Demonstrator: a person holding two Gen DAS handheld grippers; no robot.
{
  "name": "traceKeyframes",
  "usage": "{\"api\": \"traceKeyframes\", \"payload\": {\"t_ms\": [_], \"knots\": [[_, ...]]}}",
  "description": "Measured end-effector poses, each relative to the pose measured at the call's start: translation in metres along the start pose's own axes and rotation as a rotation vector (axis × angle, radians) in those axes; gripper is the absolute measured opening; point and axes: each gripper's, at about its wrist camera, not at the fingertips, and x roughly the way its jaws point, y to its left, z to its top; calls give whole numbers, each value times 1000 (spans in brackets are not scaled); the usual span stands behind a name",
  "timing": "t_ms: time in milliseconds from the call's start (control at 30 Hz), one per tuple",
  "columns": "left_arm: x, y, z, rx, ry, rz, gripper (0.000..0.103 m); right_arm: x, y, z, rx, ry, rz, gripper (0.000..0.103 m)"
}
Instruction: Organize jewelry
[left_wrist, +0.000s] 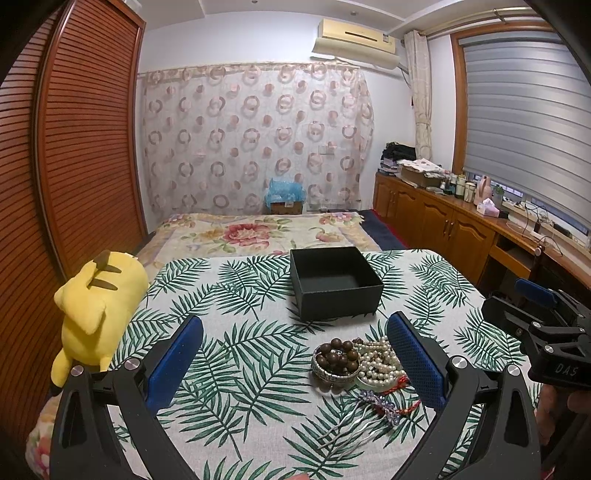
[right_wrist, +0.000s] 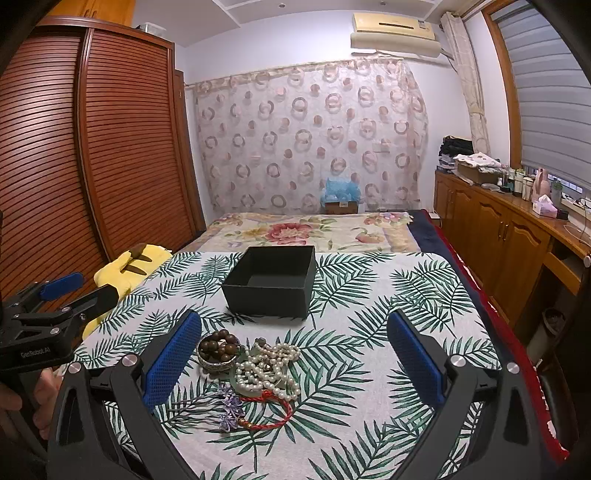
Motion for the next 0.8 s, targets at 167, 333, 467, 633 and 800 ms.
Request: {"api": "traceKeyframes", "payload": {"t_ms": [167,333,467,633,800], "knots": [[-3,-2,1,1,-1,-1,97,0,0,0,1,1,0,101],[0,0,0,-1,0,0,97,-1,-1,1,0,0,0,101],[-1,0,1,-1,5,-1,97,-1,-2,1,1,2,0,101],[9,1,-1,4,49,-15,97,4,9,-4,3,12,7,101],[29,-5,-4,30,107,-48,97,20,-3,-13,-7,32,29,101]]}}
